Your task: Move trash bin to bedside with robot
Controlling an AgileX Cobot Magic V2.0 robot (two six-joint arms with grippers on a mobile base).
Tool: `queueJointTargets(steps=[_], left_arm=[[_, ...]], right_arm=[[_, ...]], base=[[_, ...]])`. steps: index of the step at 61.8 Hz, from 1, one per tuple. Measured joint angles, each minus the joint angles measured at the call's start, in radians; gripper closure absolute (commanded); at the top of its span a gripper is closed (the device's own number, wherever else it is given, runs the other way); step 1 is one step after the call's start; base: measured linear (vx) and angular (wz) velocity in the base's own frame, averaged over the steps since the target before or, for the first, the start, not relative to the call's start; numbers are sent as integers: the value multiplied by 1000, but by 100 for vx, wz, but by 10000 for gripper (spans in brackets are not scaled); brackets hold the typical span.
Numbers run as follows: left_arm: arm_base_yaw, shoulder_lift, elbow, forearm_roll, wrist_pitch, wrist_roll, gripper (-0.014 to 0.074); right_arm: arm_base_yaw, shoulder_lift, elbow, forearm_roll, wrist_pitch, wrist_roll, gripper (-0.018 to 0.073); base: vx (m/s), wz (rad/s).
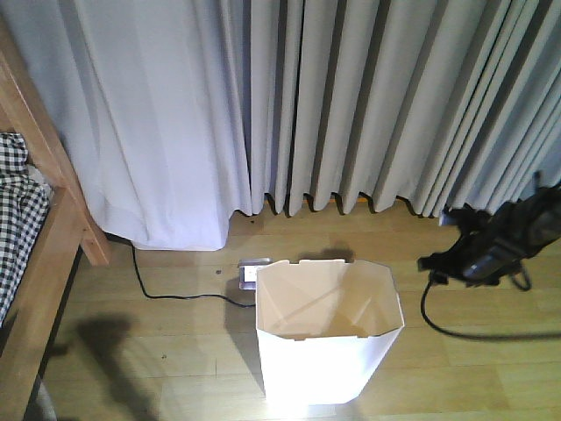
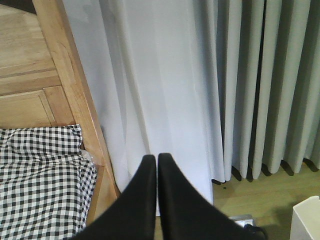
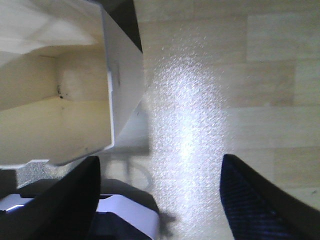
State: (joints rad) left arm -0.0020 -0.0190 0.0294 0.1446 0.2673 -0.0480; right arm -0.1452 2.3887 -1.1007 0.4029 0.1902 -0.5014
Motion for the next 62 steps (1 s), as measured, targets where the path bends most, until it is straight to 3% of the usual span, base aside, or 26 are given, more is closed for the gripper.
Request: queueJointTargets(steps=[20, 37, 46, 62], left_arm=[[0, 0, 0, 0, 0, 0, 602], [0, 0, 0, 0, 0, 0, 602], [0, 0, 0, 0, 0, 0, 602], [0, 0, 0, 0, 0, 0, 602]], right_arm=[[22, -595, 251, -33, -6, 4, 70], [185, -1051, 314, -33, 18, 52, 70], [189, -1237, 374, -33, 18, 127, 70], [186, -1573, 578, -33, 7, 143, 70]], base=[[0, 0], [0, 0], [0, 0], [0, 0]])
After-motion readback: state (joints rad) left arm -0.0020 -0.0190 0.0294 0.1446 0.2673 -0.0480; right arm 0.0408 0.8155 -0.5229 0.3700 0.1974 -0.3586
